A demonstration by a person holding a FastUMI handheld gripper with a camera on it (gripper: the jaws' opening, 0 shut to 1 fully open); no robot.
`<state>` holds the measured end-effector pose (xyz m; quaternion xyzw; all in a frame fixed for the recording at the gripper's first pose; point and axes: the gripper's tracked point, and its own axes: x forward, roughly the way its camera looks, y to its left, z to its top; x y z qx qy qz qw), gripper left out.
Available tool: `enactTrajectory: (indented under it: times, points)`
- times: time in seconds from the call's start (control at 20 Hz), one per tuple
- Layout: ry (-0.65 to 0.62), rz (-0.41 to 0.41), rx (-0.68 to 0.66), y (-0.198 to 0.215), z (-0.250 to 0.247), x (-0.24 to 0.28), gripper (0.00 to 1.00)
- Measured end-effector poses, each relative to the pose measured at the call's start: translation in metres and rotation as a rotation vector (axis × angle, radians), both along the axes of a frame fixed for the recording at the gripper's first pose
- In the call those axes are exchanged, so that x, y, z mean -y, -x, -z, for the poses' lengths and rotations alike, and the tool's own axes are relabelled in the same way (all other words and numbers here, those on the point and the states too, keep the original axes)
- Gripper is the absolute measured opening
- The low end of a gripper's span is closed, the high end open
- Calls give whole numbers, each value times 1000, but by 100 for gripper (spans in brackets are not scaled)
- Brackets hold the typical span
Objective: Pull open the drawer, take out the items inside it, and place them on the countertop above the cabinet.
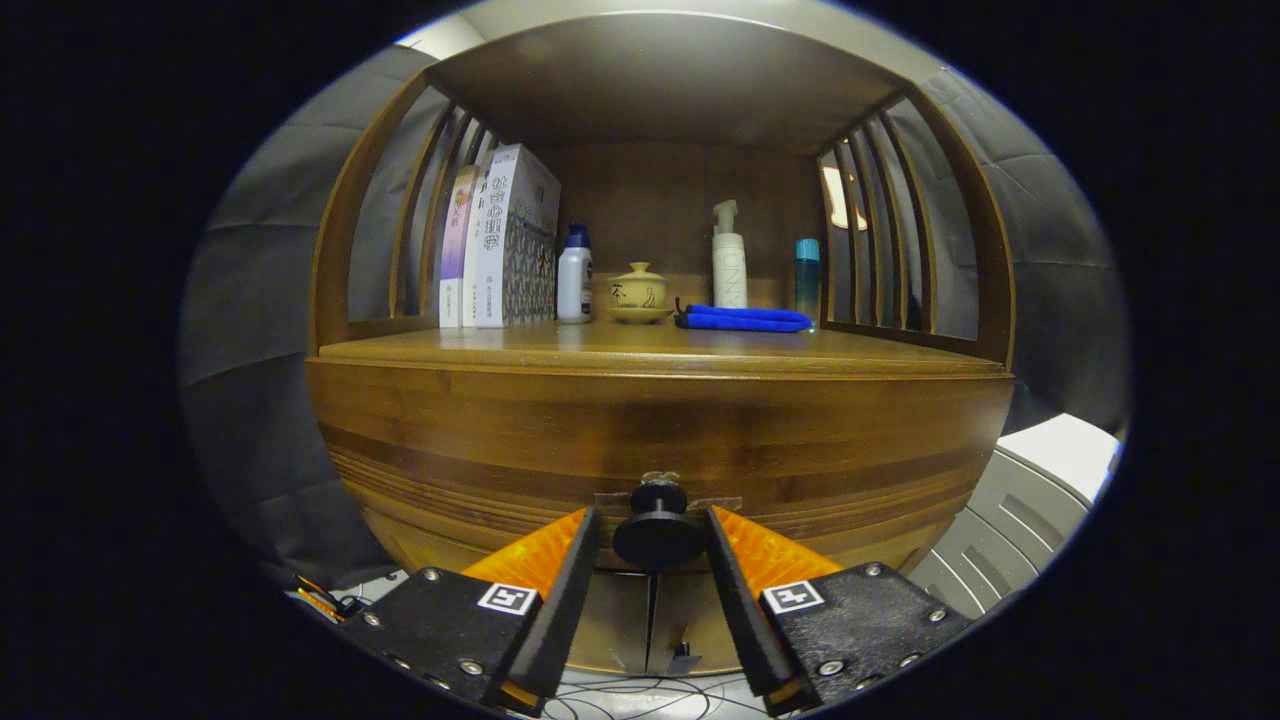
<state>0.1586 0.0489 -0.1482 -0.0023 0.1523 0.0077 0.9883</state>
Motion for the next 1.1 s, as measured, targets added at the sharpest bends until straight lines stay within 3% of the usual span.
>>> enactTrajectory:
  times: [0.15,0.35,1.1]
  points:
    - [-15,14,-10,0,1,1,49]
    - [4,16,-42,7,1,2,40]
    - [1,30,-100,80,-9,4,39]
